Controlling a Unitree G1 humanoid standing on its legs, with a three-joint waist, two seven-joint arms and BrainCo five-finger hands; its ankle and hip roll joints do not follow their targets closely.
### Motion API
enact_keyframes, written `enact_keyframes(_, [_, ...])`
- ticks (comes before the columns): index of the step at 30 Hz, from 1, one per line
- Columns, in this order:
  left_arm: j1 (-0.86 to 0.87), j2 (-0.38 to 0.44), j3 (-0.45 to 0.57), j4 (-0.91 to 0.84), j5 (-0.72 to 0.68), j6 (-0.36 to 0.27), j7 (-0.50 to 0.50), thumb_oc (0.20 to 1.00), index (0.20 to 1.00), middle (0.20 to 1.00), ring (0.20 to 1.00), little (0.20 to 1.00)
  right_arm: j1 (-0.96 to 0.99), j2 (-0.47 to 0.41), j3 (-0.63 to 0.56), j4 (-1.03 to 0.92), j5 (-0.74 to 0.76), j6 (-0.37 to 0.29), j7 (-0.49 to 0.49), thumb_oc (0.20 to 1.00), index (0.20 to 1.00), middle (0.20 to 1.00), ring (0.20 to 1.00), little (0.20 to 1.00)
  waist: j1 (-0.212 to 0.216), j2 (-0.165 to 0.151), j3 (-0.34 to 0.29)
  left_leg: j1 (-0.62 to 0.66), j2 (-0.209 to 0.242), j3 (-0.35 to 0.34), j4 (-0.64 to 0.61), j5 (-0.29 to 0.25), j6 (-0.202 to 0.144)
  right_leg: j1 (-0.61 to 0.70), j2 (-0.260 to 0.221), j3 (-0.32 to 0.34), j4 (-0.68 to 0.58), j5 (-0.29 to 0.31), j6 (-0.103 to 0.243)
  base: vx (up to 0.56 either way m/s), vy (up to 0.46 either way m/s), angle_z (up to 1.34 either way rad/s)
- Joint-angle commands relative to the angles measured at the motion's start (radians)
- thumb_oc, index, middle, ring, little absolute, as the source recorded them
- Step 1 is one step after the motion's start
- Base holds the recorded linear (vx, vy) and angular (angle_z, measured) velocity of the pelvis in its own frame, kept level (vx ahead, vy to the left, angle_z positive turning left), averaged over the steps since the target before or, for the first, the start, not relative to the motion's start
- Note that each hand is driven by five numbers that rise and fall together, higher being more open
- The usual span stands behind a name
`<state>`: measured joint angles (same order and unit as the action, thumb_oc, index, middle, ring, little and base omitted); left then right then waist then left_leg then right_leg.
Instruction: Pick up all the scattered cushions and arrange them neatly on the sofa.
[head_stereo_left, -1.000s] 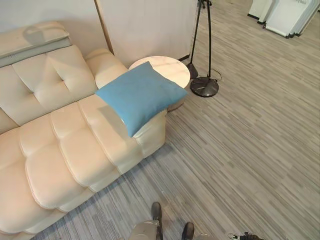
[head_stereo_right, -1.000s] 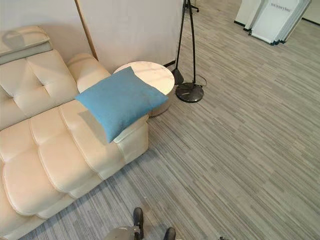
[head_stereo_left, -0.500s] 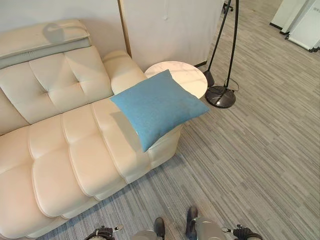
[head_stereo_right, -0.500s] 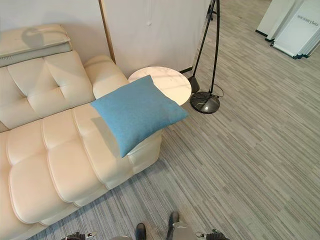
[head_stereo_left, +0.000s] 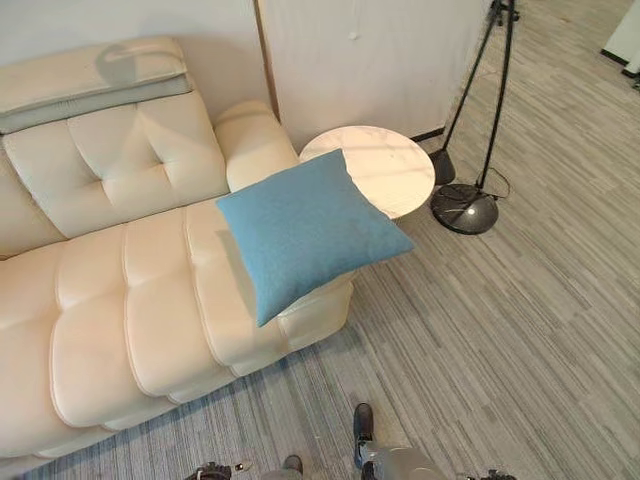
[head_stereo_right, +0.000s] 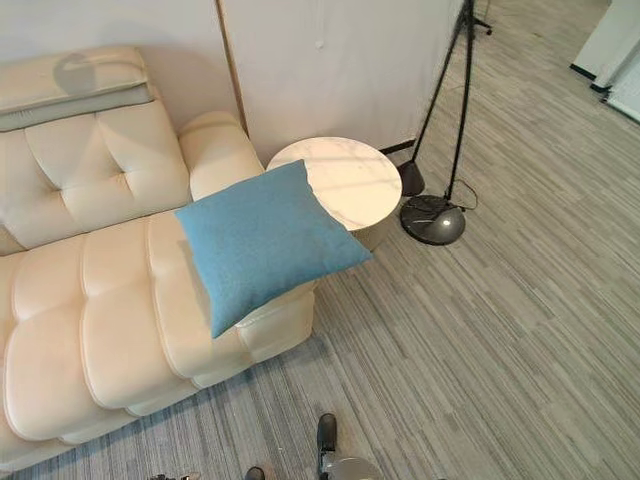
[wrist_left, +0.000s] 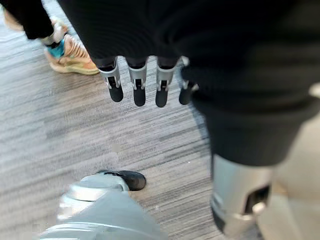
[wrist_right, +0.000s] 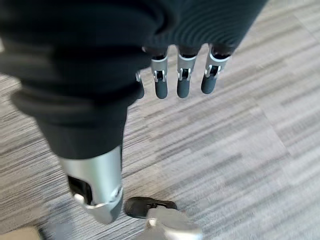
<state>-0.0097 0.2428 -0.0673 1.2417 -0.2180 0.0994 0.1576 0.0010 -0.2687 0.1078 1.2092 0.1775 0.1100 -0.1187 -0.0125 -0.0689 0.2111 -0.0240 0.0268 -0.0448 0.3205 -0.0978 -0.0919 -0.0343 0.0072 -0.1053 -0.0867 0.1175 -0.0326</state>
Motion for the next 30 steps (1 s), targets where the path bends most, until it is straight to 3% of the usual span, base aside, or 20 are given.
enact_keyframes(1, [-0.013, 0.014, -0.024, 0.005, -0.032, -0.002, 0.008, 1.000, 1.000, 1.000, 1.000, 1.000, -0.009, -0.045, 0.019, 0.009, 0.010, -0.005, -0.007, 1.000, 1.000, 1.000, 1.000, 1.000, -0.002, 0.033, 0.048, -0.052, -0.062, 0.045, 0.143, 0.053, 0.056, -0.029, -0.007, 0.029, 0.114, -0.131, 0.072, 0.05, -0.183, 0.40])
enact_keyframes(3, [-0.024, 0.016, -0.036, -0.001, -0.040, -0.004, 0.004, 1.000, 1.000, 1.000, 1.000, 1.000, -0.014, -0.047, 0.022, 0.018, 0.006, 0.000, -0.009, 1.000, 1.000, 1.000, 1.000, 1.000, -0.003, 0.030, 0.058, -0.112, -0.049, 0.093, 0.177, 0.043, 0.069, -0.005, -0.012, -0.002, 0.112, -0.158, 0.055, 0.15, -0.152, 0.46])
enact_keyframes(4, [-0.028, 0.017, -0.045, -0.005, -0.033, -0.002, 0.002, 1.000, 1.000, 1.000, 1.000, 1.000, -0.015, -0.048, 0.019, 0.026, 0.006, 0.005, -0.013, 1.000, 1.000, 1.000, 1.000, 1.000, -0.004, 0.029, 0.056, -0.158, -0.064, 0.114, 0.078, 0.013, 0.083, 0.024, -0.024, -0.032, 0.090, -0.169, 0.053, 0.17, -0.117, 0.59])
enact_keyframes(5, [-0.027, 0.017, -0.045, -0.005, -0.033, -0.002, 0.003, 1.000, 1.000, 1.000, 1.000, 1.000, -0.015, -0.048, 0.019, 0.026, 0.006, 0.005, -0.013, 1.000, 1.000, 1.000, 1.000, 1.000, -0.006, 0.028, 0.057, -0.155, -0.067, 0.112, 0.074, 0.015, 0.083, 0.026, -0.025, -0.034, 0.088, -0.169, 0.053, 0.27, -0.067, 0.89])
enact_keyframes(6, [-0.024, 0.016, -0.055, -0.006, -0.017, 0.002, 0.000, 1.000, 1.000, 1.000, 1.000, 1.000, -0.014, -0.045, 0.022, 0.025, 0.005, 0.005, -0.015, 1.000, 1.000, 1.000, 1.000, 1.000, -0.012, 0.038, 0.048, -0.140, -0.074, 0.126, -0.133, 0.065, 0.085, 0.046, -0.019, -0.060, 0.066, -0.173, 0.061, 0.15, -0.008, 0.90])
enact_keyframes(7, [-0.024, 0.016, -0.055, -0.006, -0.017, 0.002, 0.000, 1.000, 1.000, 1.000, 1.000, 1.000, -0.014, -0.045, 0.022, 0.025, 0.005, 0.005, -0.015, 1.000, 1.000, 1.000, 1.000, 1.000, -0.014, 0.037, 0.047, -0.139, -0.075, 0.125, -0.139, 0.069, 0.085, 0.045, -0.020, -0.061, 0.065, -0.172, 0.061, 0.33, 0.002, 0.77])
enact_keyframes(8, [-0.017, 0.015, -0.056, -0.006, -0.007, 0.007, 0.000, 1.000, 1.000, 1.000, 1.000, 1.000, -0.015, -0.042, 0.031, 0.021, -0.004, 0.004, -0.018, 1.000, 1.000, 1.000, 1.000, 1.000, -0.015, 0.055, 0.037, -0.153, -0.070, 0.135, -0.301, 0.162, 0.069, 0.061, -0.001, -0.084, 0.055, -0.183, 0.057, 0.18, 0.008, 0.51])
enact_keyframes(9, [-0.016, 0.015, -0.056, -0.006, -0.007, 0.007, 0.000, 1.000, 1.000, 1.000, 1.000, 1.000, -0.015, -0.042, 0.031, 0.021, -0.004, 0.004, -0.018, 1.000, 1.000, 1.000, 1.000, 1.000, -0.016, 0.054, 0.037, -0.147, -0.072, 0.134, -0.312, 0.168, 0.069, 0.062, -0.002, -0.085, 0.055, -0.184, 0.057, 0.30, 0.030, 0.69])
enact_keyframes(10, [-0.013, 0.018, -0.053, -0.001, -0.003, 0.010, 0.005, 1.000, 1.000, 1.000, 1.000, 1.000, -0.017, -0.040, 0.039, 0.020, -0.007, 0.004, -0.018, 1.000, 1.000, 1.000, 1.000, 1.000, -0.016, 0.060, 0.036, -0.162, -0.066, 0.144, -0.408, 0.202, 0.055, 0.081, 0.007, -0.099, 0.051, -0.198, 0.056, 0.22, 0.039, 0.57])
enact_keyframes(12, [0.008, 0.028, -0.027, 0.016, -0.007, 0.016, 0.004, 1.000, 1.000, 1.000, 1.000, 1.000, -0.018, -0.039, 0.050, 0.014, -0.024, 0.011, -0.014, 1.000, 1.000, 1.000, 1.000, 1.000, -0.002, 0.056, 0.023, -0.124, -0.068, 0.110, -0.408, 0.199, 0.060, 0.116, 0.017, -0.079, 0.061, -0.222, 0.054, 0.38, 0.094, 0.17])
enact_keyframes(14, [0.023, 0.025, -0.014, 0.035, -0.011, 0.018, 0.007, 1.000, 1.000, 1.000, 1.000, 1.000, -0.019, -0.032, 0.058, 0.006, -0.037, 0.009, -0.011, 1.000, 1.000, 1.000, 1.000, 1.000, -0.001, 0.047, 0.005, -0.113, -0.075, 0.109, -0.408, 0.211, 0.059, 0.135, 0.015, -0.074, 0.063, -0.238, 0.059, 0.47, 0.160, -0.30])
enact_keyframes(16, [0.040, 0.026, 0.003, 0.045, -0.008, 0.022, 0.003, 1.000, 1.000, 1.000, 1.000, 1.000, -0.016, -0.024, 0.066, -0.010, -0.054, 0.008, -0.001, 1.000, 1.000, 1.000, 1.000, 1.000, 0.012, 0.029, -0.013, -0.073, -0.083, 0.127, -0.408, 0.185, 0.083, 0.137, -0.007, -0.063, 0.135, -0.274, 0.076, 0.46, 0.199, -0.30])
enact_keyframes(18, [0.036, 0.029, 0.008, 0.050, -0.011, 0.024, 0.004, 1.000, 1.000, 1.000, 1.000, 1.000, -0.022, -0.019, 0.075, -0.022, -0.069, 0.007, 0.004, 1.000, 1.000, 1.000, 1.000, 1.000, 0.015, 0.021, -0.005, -0.035, -0.083, 0.146, -0.408, 0.157, 0.102, 0.082, -0.028, -0.064, 0.293, -0.275, 0.104, 0.17, 0.127, -0.23])
enact_keyframes(19, [0.036, 0.029, 0.008, 0.050, -0.011, 0.024, 0.004, 1.000, 1.000, 1.000, 1.000, 1.000, -0.022, -0.019, 0.075, -0.022, -0.069, 0.007, 0.004, 1.000, 1.000, 1.000, 1.000, 1.000, 0.016, 0.021, -0.005, -0.036, -0.083, 0.147, -0.408, 0.157, 0.103, 0.080, -0.029, -0.062, 0.298, -0.277, 0.104, 0.13, 0.149, -0.30])
enact_keyframes(20, [0.025, 0.033, 0.001, 0.039, -0.014, 0.023, 0.006, 1.000, 1.000, 1.000, 1.000, 1.000, -0.025, -0.016, 0.075, -0.042, -0.066, 0.003, 0.006, 1.000, 1.000, 1.000, 1.000, 1.000, 0.009, 0.021, 0.010, -0.008, -0.085, 0.152, -0.408, 0.139, 0.120, 0.003, -0.053, -0.047, 0.455, -0.263, 0.125, 0.10, 0.124, -0.39])
enact_keyframes(22, [0.016, 0.035, -0.004, 0.034, -0.017, 0.022, 0.009, 1.000, 1.000, 1.000, 1.000, 1.000, -0.026, -0.010, 0.076, -0.045, -0.064, 0.003, 0.007, 1.000, 1.000, 1.000, 1.000, 1.000, 0.006, 0.020, 0.016, 0.003, -0.085, 0.152, -0.408, 0.132, 0.123, -0.037, -0.060, -0.036, 0.501, -0.262, 0.124, 0.09, 0.092, -0.16])
enact_keyframes(25, [-0.011, 0.034, -0.021, 0.014, -0.026, 0.013, 0.010, 1.000, 1.000, 1.000, 1.000, 1.000, -0.035, -0.003, 0.076, -0.040, -0.060, 0.009, 0.005, 1.000, 1.000, 1.000, 1.000, 1.000, 0.005, 0.032, 0.026, 0.015, -0.073, 0.148, -0.408, 0.118, 0.121, -0.061, -0.067, -0.027, 0.403, -0.243, 0.109, 0.09, 0.008, 0.19])
enact_keyframes(27, [-0.027, 0.034, -0.032, 0.000, -0.027, 0.009, 0.008, 1.000, 1.000, 1.000, 1.000, 1.000, -0.045, 0.008, 0.080, -0.040, -0.056, 0.012, 0.004, 1.000, 1.000, 1.000, 1.000, 1.000, 0.005, 0.035, 0.031, 0.018, -0.066, 0.143, -0.408, 0.115, 0.115, -0.073, -0.076, 0.008, 0.208, -0.152, 0.125, 0.10, -0.059, 0.24])
enact_keyframes(30, [-0.033, 0.036, -0.034, -0.010, -0.024, 0.006, 0.008, 1.000, 1.000, 1.000, 1.000, 1.000, -0.046, 0.011, 0.082, -0.045, -0.057, 0.014, 0.006, 1.000, 1.000, 1.000, 1.000, 1.000, 0.004, 0.029, 0.033, 0.026, -0.062, 0.140, -0.408, 0.110, 0.113, -0.089, -0.084, 0.046, 0.116, -0.090, 0.142, 0.07, -0.076, 0.17])
